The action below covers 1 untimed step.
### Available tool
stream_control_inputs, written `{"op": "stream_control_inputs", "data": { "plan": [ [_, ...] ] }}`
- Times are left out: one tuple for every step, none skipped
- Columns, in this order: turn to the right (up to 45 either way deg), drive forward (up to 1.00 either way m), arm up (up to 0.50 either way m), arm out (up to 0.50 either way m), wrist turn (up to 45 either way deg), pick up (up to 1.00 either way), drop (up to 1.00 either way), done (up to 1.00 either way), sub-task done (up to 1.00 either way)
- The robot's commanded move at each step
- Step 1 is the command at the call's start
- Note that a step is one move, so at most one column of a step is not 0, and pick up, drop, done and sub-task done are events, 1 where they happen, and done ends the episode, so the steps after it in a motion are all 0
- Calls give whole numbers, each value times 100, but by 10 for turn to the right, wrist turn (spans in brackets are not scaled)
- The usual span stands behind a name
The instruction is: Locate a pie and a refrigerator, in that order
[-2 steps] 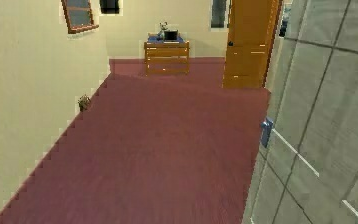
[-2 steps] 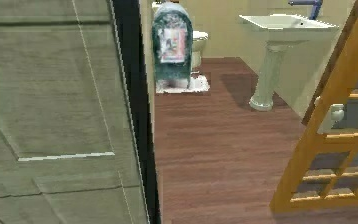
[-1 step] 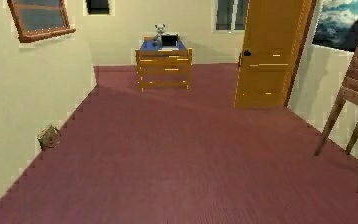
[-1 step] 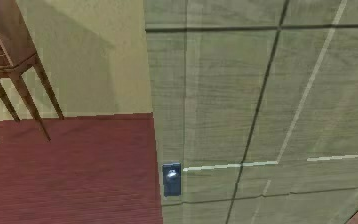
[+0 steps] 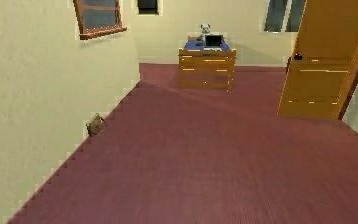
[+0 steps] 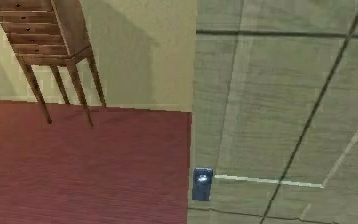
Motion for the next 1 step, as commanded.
{"op": "stream_control_inputs", "data": {
  "plan": [
    [0, 20, 0, 0, 0, 0, 0, 0, 0]
  ]
}}
